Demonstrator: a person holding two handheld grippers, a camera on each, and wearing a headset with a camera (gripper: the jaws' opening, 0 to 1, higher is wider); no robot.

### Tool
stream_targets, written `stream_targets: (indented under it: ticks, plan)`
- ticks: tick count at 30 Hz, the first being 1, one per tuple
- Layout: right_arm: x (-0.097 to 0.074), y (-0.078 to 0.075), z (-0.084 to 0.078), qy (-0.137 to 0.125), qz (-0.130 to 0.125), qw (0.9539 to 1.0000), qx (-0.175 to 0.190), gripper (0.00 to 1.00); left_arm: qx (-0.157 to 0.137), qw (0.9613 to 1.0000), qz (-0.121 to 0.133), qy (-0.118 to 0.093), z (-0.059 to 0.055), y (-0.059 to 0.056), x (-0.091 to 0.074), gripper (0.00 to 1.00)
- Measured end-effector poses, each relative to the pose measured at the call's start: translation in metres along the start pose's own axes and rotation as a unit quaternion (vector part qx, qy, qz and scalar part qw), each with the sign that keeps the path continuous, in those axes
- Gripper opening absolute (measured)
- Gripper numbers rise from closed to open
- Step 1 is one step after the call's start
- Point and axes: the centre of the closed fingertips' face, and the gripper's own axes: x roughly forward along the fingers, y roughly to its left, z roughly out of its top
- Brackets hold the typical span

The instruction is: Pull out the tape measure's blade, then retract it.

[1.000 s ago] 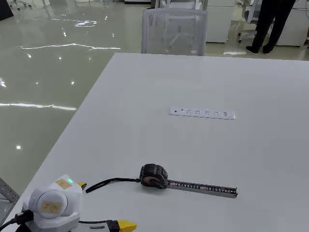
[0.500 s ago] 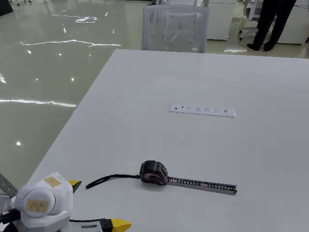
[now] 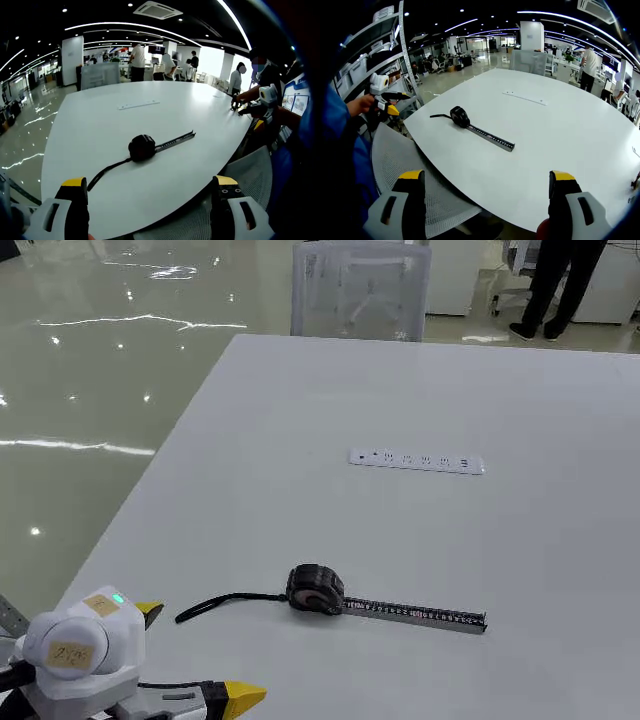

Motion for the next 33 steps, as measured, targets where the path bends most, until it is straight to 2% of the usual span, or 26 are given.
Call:
stream_targets:
  ticks: [33]
  plan:
    - [0.0014, -0.0038, 0.0019, 0.001, 0.001, 1.0000, -0.004, 1.00, 0.002, 1.0000, 0.003, 0.004, -0.0016, 0.0034, 0.0045, 1.00]
